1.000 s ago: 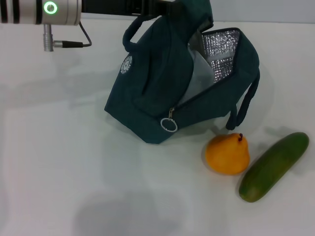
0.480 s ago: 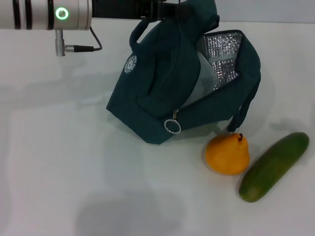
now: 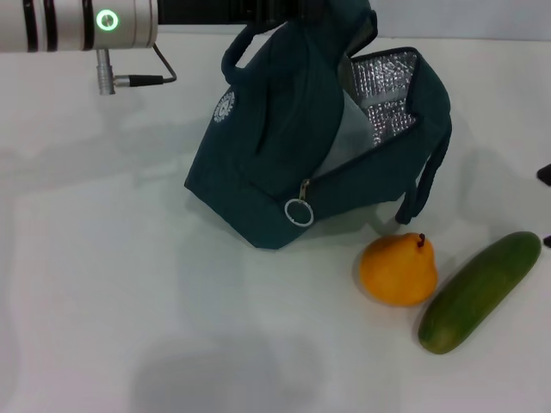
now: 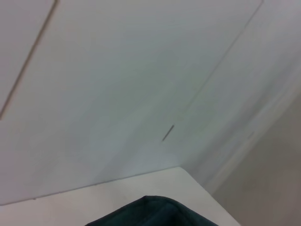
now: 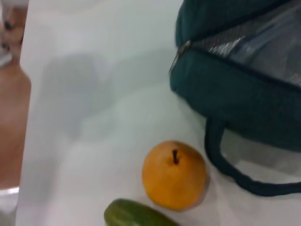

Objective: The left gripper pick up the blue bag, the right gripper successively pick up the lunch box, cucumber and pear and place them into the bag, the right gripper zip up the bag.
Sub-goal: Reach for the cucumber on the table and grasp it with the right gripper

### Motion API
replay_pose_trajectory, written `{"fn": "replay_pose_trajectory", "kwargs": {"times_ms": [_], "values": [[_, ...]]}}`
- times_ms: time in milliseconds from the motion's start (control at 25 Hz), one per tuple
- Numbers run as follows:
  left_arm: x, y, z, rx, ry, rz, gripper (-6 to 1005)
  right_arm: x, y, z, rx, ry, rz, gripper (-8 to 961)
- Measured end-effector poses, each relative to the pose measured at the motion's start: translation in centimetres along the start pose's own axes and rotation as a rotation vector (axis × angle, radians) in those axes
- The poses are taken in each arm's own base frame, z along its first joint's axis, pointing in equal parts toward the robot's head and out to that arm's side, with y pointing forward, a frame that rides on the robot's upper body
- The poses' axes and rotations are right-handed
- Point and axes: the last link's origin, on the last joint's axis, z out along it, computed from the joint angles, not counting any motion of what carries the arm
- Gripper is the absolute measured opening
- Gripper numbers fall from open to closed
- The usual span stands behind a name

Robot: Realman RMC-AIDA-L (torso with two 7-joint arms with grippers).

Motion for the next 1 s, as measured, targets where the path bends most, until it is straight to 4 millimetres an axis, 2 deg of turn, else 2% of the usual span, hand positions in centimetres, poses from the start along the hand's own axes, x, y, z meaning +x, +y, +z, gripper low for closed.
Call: {"fn": "replay_pose_trajectory", "kwargs": {"times_ms": [280, 680, 1000], "values": [[0.0, -0.4, 0.0, 0.007, 0.023, -0.019, 67, -2.1, 0.2, 2.9, -0.047, 0.112, -0.100, 879], [-0.2, -0.7, -0.4, 0.016, 0.029, -0.021, 67, -2.8, 0.5, 7.8, -0.074, 0.219, -0.200, 855], [-0.3, -0.8, -0.5, 0.019, 0.029, -0.019, 67, -3.2, 1.4, 10.1, -0.122, 0.274, -0.252, 836]]}}
